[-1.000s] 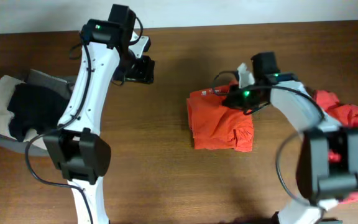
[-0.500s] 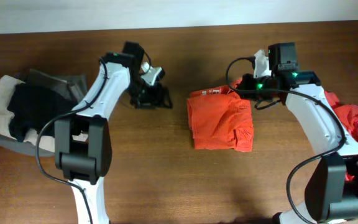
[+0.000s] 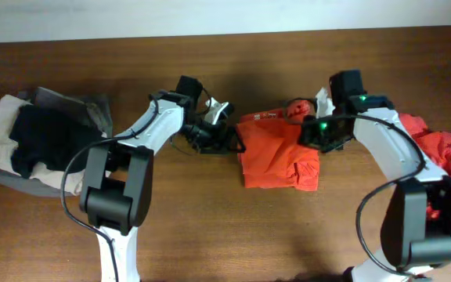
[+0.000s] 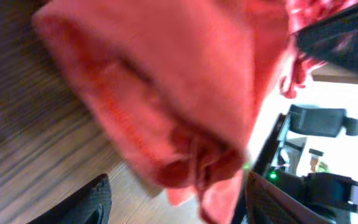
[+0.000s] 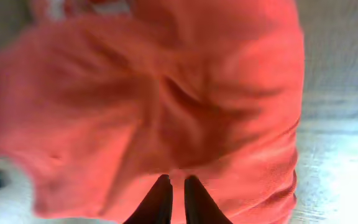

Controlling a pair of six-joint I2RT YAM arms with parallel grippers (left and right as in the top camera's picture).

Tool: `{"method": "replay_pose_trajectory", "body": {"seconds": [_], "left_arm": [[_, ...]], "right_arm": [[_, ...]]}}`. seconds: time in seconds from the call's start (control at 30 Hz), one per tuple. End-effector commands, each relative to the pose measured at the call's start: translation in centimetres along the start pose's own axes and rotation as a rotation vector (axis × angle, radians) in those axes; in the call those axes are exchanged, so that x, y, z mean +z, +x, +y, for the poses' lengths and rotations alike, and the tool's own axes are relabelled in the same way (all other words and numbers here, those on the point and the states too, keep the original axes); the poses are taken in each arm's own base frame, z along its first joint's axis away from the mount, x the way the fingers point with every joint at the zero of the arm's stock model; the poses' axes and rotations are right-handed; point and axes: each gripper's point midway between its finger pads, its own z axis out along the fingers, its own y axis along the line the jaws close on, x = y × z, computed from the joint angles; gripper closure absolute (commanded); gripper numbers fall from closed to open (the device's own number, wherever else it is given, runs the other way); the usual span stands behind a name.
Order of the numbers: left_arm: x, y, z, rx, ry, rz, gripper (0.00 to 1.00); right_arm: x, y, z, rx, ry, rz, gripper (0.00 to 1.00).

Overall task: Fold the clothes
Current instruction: 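Move the left gripper to the bundle's left side and grasp it, then lift the orange bundle with the left gripper and carry it left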

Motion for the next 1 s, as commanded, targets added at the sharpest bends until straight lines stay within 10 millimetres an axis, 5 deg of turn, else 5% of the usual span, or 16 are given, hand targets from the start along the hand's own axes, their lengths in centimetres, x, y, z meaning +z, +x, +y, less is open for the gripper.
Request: {"method": "replay_pose_trajectory", "body": {"seconds": [0.0, 0.13, 0.17, 0.27, 0.43, 0.8, 0.9, 0.97], "left_arm": [[0.2, -0.1, -1.2, 0.010, 0.089, -0.004, 0.31], [0.5, -0.3, -1.4, 0.009, 0.087, -0.007, 0.31], [0.7, -0.3, -1.4, 0.002, 0.078, -0.007, 0.22], [1.8, -0.2, -1.0, -0.028, 0.008, 0.006, 0.19], [4.0, 0.9, 0.2, -0.215, -0.183, 0.033, 0.16], [8.0, 0.0, -1.5, -0.299, -0.240, -0.028, 0.08], [8.6, 0.2, -1.5, -0.306, -0.241, -0.020, 0.23], [8.6, 0.1, -1.5, -0.303, -0.239, -0.022, 0.43]], "right_arm": [[1.1, 1.2, -0.9, 0.027, 0.020, 0.039, 0.87], [1.6, 1.5, -1.2, 0.028, 0.021, 0.042, 0.87], [1.7, 1.5, -1.2, 0.027, 0.020, 0.039, 0.87], [2.1, 1.7, -1.4, 0.032, 0.020, 0.041, 0.87], [2.3, 1.5, -1.4, 0.028, 0.018, 0.033, 0.87], [2.3, 1.5, -1.4, 0.028, 0.018, 0.032, 0.88], [2.3, 1.5, -1.4, 0.029, 0.019, 0.035, 0.89], [2.3, 1.5, -1.4, 0.029, 0.019, 0.036, 0.89]]}}
